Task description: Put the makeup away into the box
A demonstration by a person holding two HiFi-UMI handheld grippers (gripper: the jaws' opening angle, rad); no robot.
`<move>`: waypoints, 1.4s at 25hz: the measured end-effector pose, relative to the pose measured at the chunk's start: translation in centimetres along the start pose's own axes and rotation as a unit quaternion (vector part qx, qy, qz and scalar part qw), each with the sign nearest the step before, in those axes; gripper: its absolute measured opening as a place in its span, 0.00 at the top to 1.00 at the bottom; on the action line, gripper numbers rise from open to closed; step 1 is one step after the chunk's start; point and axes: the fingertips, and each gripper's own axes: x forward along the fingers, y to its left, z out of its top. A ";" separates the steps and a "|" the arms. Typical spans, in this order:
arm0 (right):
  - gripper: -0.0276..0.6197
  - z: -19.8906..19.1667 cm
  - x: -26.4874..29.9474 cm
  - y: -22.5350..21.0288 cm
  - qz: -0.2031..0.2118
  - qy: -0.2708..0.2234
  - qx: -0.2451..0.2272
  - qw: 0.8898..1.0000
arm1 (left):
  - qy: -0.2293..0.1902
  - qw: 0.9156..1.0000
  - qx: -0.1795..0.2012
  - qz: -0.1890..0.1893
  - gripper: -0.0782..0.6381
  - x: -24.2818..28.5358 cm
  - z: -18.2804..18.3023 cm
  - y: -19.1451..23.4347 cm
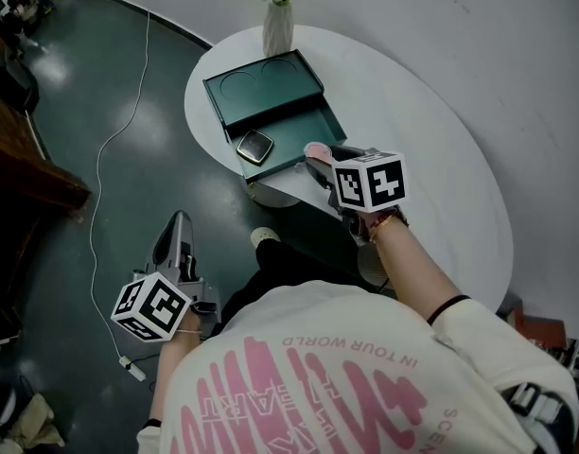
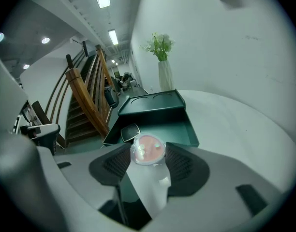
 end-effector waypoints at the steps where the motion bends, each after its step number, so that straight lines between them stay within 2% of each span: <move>1: 0.60 0.4 0.3 0.1 0.001 0.002 -0.004 1.000 | -0.007 1.000 -0.003 0.005 0.89 -0.1 0.3 0.4; 7: 0.60 3.2 3.3 0.3 0.006 0.015 -0.027 1.000 | -0.030 0.999 -0.015 0.023 0.89 0.6 2.3 2.1; 19: 0.60 5.3 9.1 -1.1 0.015 0.072 -0.067 0.995 | -0.059 0.997 -0.020 0.048 0.89 3.3 6.3 4.3; 26: 0.60 4.6 11.2 -1.7 0.016 0.123 -0.107 0.986 | -0.067 0.995 -0.023 0.065 0.89 3.3 7.4 5.3; 35: 0.60 3.5 12.4 -1.6 0.010 0.152 -0.137 0.979 | -0.070 0.994 -0.032 0.076 0.89 3.2 7.0 6.2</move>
